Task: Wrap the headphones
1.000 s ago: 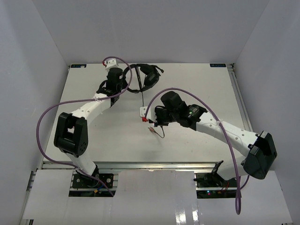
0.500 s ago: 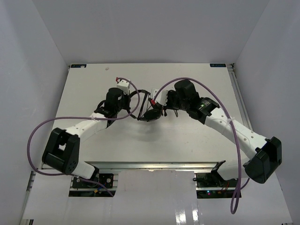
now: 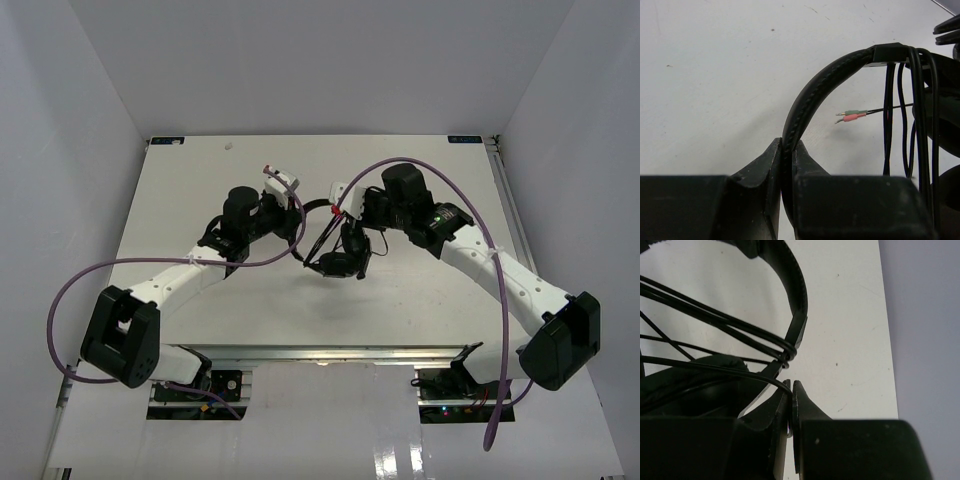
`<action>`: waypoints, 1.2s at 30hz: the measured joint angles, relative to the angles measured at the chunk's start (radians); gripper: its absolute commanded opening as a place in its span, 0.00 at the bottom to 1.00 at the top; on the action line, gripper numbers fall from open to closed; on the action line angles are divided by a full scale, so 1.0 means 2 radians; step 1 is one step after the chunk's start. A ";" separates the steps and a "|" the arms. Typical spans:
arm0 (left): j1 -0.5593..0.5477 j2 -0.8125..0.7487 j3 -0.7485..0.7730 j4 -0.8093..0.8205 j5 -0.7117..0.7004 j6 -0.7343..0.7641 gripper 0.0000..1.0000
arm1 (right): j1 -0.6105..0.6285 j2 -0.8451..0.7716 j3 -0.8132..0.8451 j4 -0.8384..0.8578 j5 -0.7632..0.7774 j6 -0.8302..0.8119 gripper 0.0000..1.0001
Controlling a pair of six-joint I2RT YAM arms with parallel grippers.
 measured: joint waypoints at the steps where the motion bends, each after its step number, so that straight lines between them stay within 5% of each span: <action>1: -0.001 0.004 0.001 0.000 0.007 0.001 0.00 | 0.000 0.000 0.000 0.000 -0.005 0.001 0.08; 13: -0.024 0.041 0.017 -0.011 0.071 0.013 0.00 | -0.011 0.019 0.003 0.002 -0.027 0.008 0.08; 26: -0.024 0.040 0.014 0.023 0.035 -0.023 0.00 | -0.088 0.002 -0.041 0.043 -0.112 0.087 0.08; 36: -0.025 0.026 0.010 0.046 0.071 -0.080 0.00 | -0.161 0.014 -0.084 0.125 -0.279 0.157 0.29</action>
